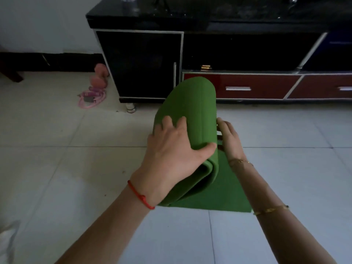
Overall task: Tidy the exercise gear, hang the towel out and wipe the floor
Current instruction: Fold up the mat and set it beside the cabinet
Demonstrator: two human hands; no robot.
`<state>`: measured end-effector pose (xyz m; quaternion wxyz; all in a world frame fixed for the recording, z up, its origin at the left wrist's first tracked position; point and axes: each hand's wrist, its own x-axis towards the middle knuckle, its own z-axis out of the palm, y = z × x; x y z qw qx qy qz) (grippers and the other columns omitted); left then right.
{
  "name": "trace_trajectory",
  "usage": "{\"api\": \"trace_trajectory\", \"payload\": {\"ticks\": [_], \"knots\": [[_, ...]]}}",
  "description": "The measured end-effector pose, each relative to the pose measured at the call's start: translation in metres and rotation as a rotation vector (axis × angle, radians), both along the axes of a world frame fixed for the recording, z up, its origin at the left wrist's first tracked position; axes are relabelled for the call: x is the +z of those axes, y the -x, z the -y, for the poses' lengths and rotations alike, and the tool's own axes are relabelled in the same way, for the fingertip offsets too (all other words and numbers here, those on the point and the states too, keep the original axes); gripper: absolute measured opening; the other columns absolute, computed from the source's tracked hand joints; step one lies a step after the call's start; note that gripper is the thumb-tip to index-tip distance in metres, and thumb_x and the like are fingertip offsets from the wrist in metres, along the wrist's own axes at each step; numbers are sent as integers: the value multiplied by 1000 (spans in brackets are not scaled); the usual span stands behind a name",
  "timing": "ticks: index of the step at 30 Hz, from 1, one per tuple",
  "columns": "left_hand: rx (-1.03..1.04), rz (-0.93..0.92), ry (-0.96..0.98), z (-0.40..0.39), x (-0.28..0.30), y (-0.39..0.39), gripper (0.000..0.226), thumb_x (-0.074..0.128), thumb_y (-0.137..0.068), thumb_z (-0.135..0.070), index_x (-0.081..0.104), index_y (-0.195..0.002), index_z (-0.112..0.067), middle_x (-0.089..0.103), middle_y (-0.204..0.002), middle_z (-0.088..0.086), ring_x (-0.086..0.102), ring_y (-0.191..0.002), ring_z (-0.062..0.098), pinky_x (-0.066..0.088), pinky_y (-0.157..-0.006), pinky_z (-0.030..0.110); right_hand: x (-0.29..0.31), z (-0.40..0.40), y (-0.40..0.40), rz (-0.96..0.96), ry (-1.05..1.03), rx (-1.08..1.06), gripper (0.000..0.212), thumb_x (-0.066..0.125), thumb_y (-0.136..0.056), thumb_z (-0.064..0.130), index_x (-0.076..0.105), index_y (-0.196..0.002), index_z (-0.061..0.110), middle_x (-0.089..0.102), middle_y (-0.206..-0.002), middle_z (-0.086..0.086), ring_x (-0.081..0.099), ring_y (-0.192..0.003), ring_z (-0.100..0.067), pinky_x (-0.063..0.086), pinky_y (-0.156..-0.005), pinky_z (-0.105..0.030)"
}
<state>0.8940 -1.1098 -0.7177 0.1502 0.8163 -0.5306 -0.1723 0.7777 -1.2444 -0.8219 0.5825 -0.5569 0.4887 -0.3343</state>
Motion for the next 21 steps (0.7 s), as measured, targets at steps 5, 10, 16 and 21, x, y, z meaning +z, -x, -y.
{"api": "trace_trajectory", "payload": {"ticks": [5,10,16,21], "knots": [[-233,-25,-35,19,-22,42,94,43,-83,-77,13,-155,-25,24,-145,3,28,-133,23,31,-111,45,-3,23,55,-122,-196,99,83,56,-66,83,47,-128,27,62,-117,1,64,-104,-20,50,-92,-43],[-268,-156,-34,35,-65,41,75,44,-91,-65,27,-152,-26,32,-151,1,32,-139,21,34,-114,47,-31,33,107,-98,-404,82,84,64,-64,77,58,-124,19,70,-112,-12,69,-100,-31,53,-93,-46],[119,-253,-158,45,-143,-9,76,42,-94,-61,17,-155,-21,18,-159,10,23,-146,33,31,-114,53,-76,19,155,-161,-380,-133,60,52,-87,59,58,-127,13,71,-105,-9,68,-94,-25,53,-75,-32],[427,-727,-318,37,-195,-43,76,41,-92,-67,34,-147,-16,43,-147,8,45,-131,32,41,-108,46,-102,0,174,-212,-338,-202,47,46,-93,55,61,-118,17,69,-94,2,65,-87,-13,47,-67,-25]]}}
